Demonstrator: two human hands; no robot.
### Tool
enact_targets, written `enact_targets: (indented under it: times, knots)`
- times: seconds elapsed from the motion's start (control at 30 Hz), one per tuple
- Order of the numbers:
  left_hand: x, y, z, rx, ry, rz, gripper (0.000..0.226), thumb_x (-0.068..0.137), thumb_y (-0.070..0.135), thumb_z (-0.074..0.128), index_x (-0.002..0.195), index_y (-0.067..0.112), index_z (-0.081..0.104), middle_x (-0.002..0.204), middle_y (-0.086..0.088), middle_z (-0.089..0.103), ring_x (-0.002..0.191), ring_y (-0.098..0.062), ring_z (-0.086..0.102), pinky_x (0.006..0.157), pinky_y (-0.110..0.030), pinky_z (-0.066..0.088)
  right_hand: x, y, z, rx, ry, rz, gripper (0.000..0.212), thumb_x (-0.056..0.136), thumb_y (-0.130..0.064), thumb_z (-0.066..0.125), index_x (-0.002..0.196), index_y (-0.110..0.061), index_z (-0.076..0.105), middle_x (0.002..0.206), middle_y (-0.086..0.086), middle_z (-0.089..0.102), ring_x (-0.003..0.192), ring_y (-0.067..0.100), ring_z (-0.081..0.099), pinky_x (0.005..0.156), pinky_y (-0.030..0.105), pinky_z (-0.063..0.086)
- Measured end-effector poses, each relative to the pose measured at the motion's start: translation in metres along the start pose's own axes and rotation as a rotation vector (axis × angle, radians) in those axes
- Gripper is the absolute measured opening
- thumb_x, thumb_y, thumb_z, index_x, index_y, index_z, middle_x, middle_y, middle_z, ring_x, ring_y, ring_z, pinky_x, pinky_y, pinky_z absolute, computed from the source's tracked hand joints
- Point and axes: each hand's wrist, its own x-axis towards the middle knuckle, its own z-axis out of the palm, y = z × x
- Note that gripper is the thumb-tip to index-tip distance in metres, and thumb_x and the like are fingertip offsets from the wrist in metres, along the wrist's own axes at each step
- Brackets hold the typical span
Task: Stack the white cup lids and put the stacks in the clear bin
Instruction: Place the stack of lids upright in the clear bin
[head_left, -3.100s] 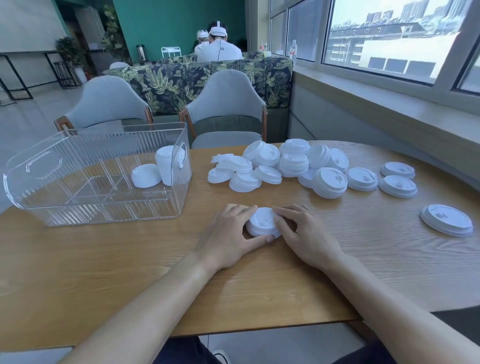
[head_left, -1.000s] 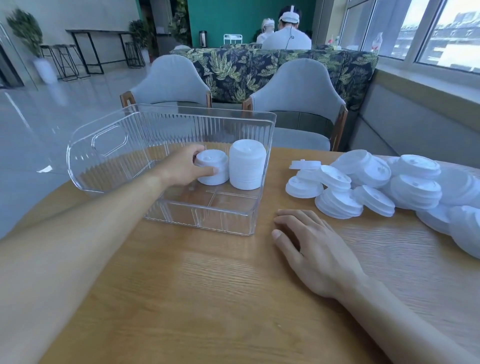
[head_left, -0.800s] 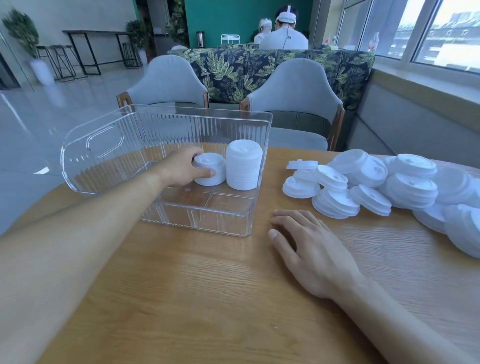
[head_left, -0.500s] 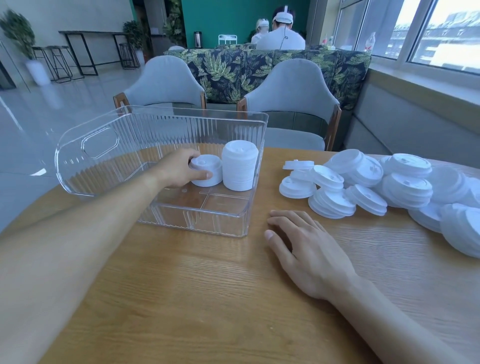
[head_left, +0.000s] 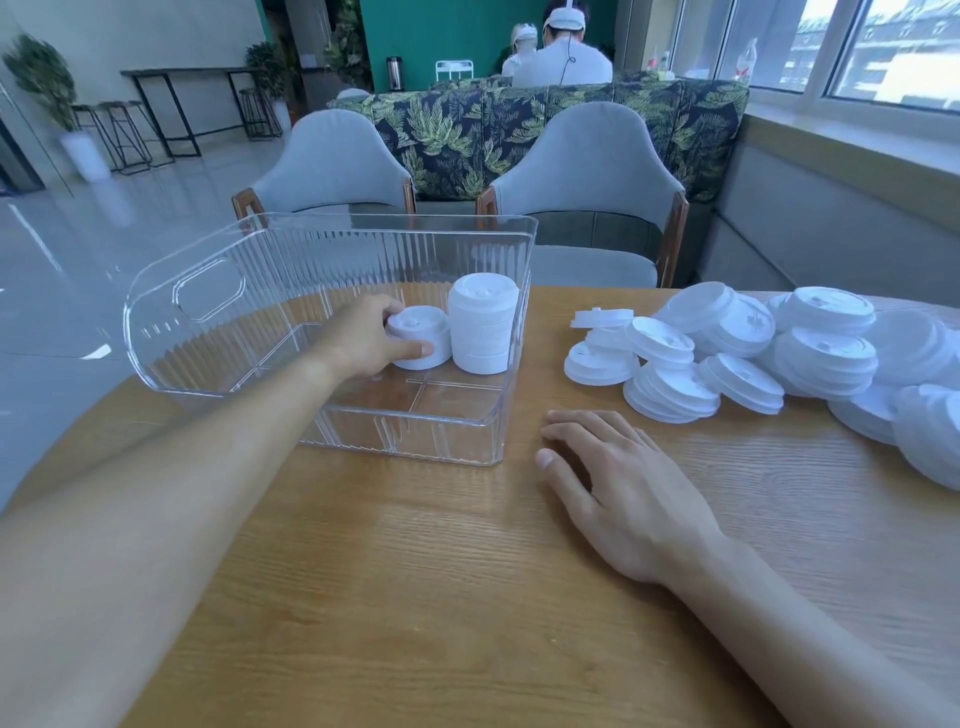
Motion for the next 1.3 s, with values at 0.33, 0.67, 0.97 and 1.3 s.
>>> enact_targets:
  times: [0.33,0.67,0.97,1.3]
  knots:
    - [-0.008,0.001,-0.002,0.101,-0.048,-0.012,0.096,0.082,0.051,0.081,0.158,0.02,0.032,0.159,-0.004,0.043,0.138,-0.027,0.05,0.111,-0.043,0.043,0.0,0.001,-0.001,0.022,0.007,0.004,0.043,0.104,-0.052,0.032,0.131,-0.03,0.058,0.146,-0.021,0.047,0.138,0.0,0.032,0.11,0.02,0.025]
    - [-0.078,0.043,-0.015,-0.034,0.5,0.18,0.021,0.103,0.03,0.052,0.116,0.023,0.067,0.117,0.004,0.06,0.108,-0.015,0.059,0.083,-0.031,0.043,-0.016,-0.004,-0.005,0.043,0.136,0.094,0.029,0.104,-0.038,0.041,0.105,-0.022,0.065,0.111,-0.014,0.064,0.113,0.009,0.052,0.084,0.024,0.041]
    - [-0.199,0.106,0.042,-0.155,0.329,0.618,0.028,0.1,0.031,0.05,0.075,0.019,0.054,0.074,0.012,0.05,0.075,-0.01,0.05,0.067,-0.027,0.04,-0.063,0.001,-0.021,0.044,0.138,0.079,0.019,0.1,-0.034,0.047,0.106,-0.026,0.063,0.104,-0.015,0.062,0.106,0.007,0.05,0.077,0.025,0.045]
    - [-0.224,0.154,0.131,-0.036,-0.028,0.52,0.028,0.095,0.036,0.06,0.122,0.03,0.059,0.124,0.02,0.05,0.12,-0.003,0.048,0.098,-0.029,0.044,-0.122,0.066,-0.056,-0.078,0.284,0.192,0.014,0.091,-0.024,0.062,0.103,-0.018,0.067,0.105,-0.006,0.065,0.105,0.02,0.055,0.092,0.033,0.046]
